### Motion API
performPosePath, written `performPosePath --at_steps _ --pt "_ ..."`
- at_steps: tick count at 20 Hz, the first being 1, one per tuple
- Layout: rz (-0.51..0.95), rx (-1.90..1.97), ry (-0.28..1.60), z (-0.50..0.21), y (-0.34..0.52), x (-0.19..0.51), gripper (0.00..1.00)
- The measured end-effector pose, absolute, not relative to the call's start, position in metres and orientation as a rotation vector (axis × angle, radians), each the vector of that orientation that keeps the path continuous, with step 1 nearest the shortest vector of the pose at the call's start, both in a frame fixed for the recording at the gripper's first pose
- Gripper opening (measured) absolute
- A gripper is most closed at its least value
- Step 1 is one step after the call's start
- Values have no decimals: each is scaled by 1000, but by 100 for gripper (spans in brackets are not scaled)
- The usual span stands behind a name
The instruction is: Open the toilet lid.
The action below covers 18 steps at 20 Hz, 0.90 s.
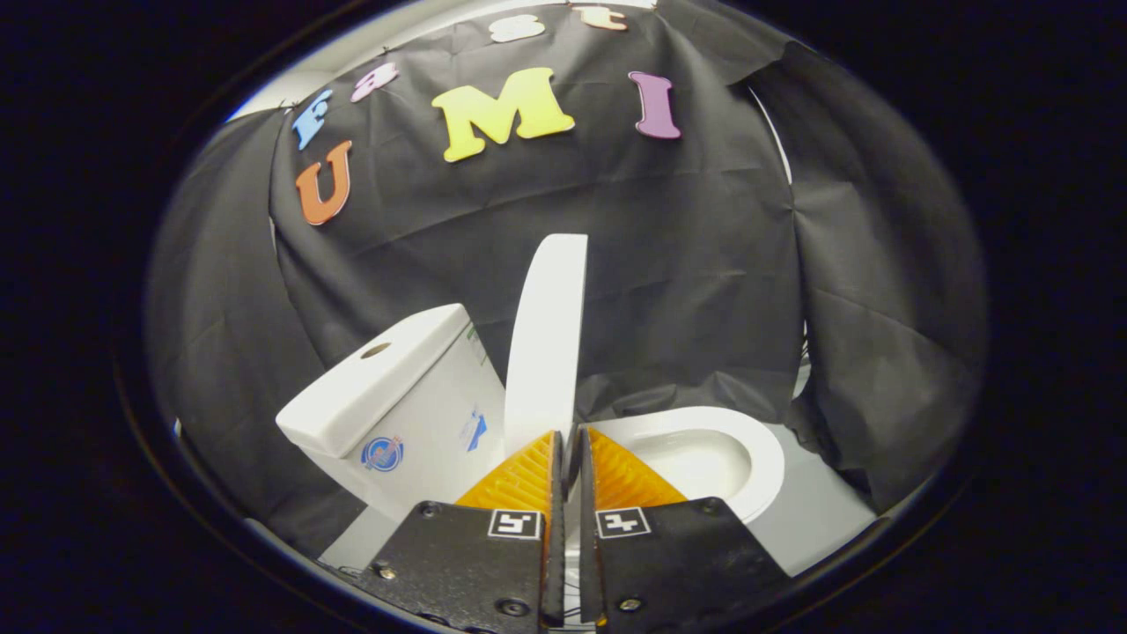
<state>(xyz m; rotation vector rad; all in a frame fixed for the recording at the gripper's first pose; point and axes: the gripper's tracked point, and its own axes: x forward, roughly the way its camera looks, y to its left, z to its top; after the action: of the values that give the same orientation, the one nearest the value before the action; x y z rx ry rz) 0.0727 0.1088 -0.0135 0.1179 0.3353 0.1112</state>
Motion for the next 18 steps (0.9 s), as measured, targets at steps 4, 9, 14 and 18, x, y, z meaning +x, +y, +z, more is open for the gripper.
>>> performPosePath --at_steps 4,9,14,18 --pt "110 62 325 -12 123 70 10" --pt "100 34 324 -11 136 71 11" --pt "110 -2 314 -10 155 71 12" --pt "118 -52 291 -11 172 70 12"
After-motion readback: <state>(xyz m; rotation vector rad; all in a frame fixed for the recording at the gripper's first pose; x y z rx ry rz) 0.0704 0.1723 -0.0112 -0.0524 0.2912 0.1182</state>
